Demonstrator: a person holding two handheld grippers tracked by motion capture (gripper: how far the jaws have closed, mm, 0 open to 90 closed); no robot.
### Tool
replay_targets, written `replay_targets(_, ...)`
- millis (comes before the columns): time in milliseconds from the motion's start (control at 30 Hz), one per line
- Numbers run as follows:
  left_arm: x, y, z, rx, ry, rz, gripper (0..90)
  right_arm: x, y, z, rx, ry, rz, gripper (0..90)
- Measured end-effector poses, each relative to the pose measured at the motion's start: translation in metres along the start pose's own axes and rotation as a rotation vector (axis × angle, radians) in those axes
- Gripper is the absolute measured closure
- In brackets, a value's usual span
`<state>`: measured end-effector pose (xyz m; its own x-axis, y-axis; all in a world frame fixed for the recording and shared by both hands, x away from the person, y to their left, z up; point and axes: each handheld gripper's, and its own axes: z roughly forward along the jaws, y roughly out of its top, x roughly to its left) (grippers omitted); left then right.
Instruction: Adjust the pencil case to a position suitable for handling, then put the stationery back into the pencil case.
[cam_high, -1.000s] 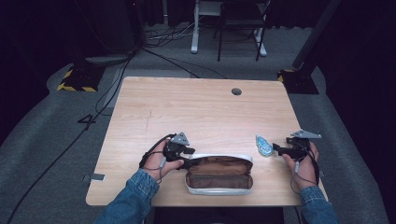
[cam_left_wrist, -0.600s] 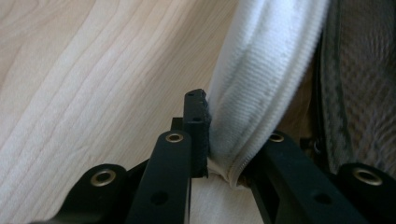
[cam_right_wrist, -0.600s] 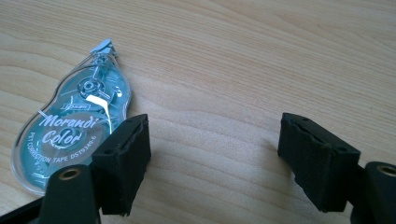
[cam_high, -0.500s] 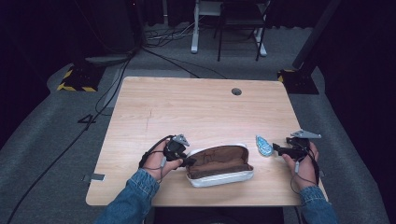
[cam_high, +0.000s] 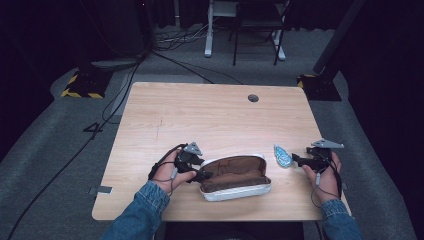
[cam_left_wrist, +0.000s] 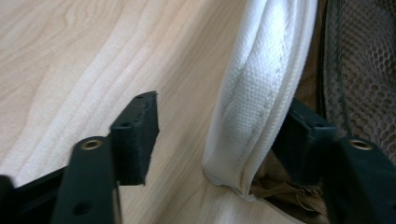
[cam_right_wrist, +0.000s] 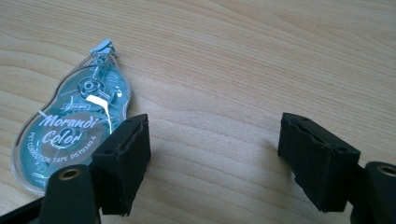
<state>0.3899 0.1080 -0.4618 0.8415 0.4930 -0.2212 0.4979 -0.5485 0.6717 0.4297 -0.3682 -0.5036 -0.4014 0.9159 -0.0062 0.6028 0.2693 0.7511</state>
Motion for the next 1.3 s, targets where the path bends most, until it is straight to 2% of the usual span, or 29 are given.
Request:
replay_targets(100,-0.001,0.0,-0.004,-0.021,0.003,0.001,29.8,0.0,0.0,0.0,0.0,0.0,-0.001,25.3)
replay_targets(300,-0.003,-0.003,-0.021,-0.076,0.013,0.005,27.6,0.0,0.0,0.0,0.0,0.001,-0.001,25.3)
replay_targets(500,-0.002,-0.008,-0.039,-0.109,0.061,0.017,23.5,0.0,0.0,0.0,0.0,0.001,-0.001,25.2)
replay_targets(667,-0.001,-0.015,-0.05,-0.129,0.048,0.015,21.3,0.0,0.0,0.0,0.001,0.001,-0.001,25.2)
replay_targets(767,0.002,-0.022,-0.057,-0.129,0.084,0.024,20.1,0.0,0.0,0.0,0.001,0.002,-0.001,25.2)
replay_targets(933,0.01,-0.034,-0.068,-0.1,0.173,0.029,18.3,0.0,0.0,0.0,0.002,0.007,-0.001,25.1)
replay_targets(1000,0.012,-0.036,-0.069,-0.091,0.188,0.026,17.9,0.0,0.0,0.0,0.002,0.007,-0.001,25.0)
replay_targets(1067,0.015,-0.041,-0.07,-0.078,0.223,0.03,17.8,0.0,0.0,0.0,0.004,0.011,0.0,24.5)
replay_targets(1133,0.018,-0.047,-0.07,-0.064,0.258,0.026,17.5,0.001,0.001,0.001,0.006,0.016,-0.006,21.2)
replay_targets(1233,0.022,-0.053,-0.07,-0.047,0.283,0.02,16.6,0.001,0.001,0.001,0.012,0.026,-0.016,18.9)
replay_targets(1300,0.029,-0.059,-0.071,-0.038,0.313,0.0,16.6,0.001,0.001,0.001,0.016,0.028,-0.022,17.1)
